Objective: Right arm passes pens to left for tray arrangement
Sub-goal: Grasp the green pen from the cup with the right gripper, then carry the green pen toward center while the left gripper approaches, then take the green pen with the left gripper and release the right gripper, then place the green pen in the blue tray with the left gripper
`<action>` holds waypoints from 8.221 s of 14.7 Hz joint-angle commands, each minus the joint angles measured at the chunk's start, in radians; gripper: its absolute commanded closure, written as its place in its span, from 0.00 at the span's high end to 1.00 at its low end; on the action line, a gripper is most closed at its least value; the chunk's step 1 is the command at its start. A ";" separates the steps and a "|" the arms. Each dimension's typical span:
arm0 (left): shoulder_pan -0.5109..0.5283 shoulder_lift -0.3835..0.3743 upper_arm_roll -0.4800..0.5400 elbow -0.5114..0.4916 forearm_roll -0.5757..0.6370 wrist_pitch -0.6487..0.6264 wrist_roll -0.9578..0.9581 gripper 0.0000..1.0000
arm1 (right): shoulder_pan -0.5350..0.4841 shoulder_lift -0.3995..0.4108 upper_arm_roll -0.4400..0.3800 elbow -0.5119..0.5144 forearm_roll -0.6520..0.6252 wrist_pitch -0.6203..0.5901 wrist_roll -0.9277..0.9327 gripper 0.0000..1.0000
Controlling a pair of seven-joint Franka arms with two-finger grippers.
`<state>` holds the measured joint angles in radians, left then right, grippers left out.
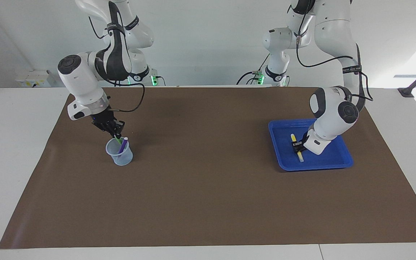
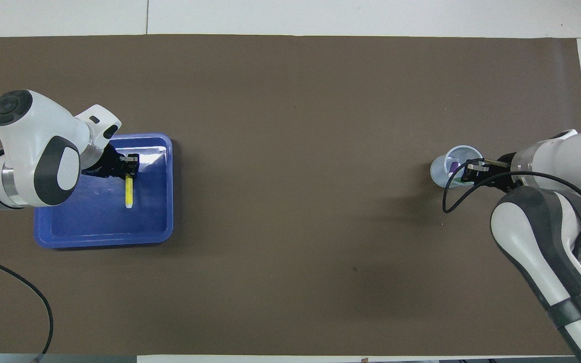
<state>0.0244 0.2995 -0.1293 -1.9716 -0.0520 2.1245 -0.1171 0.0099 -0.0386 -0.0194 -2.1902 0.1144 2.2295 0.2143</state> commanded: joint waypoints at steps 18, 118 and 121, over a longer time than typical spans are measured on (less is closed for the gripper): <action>0.028 -0.051 -0.015 0.388 -0.231 -0.487 -0.331 1.00 | 0.007 -0.029 0.136 0.406 0.514 -0.305 0.526 0.00; 0.321 -0.022 -0.201 -0.009 0.115 -0.046 0.034 0.00 | 0.005 0.065 0.148 0.012 -0.415 0.022 0.192 0.68; 0.319 -0.023 -0.201 -0.021 0.115 -0.032 0.034 0.00 | 0.005 0.063 0.148 0.010 -0.423 0.016 0.192 0.45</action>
<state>0.3392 0.2733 -0.3256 -1.9822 0.0410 2.0679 -0.0895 0.0204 0.0285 0.1325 -2.1673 -0.2878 2.2243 0.4245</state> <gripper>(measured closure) 0.815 0.392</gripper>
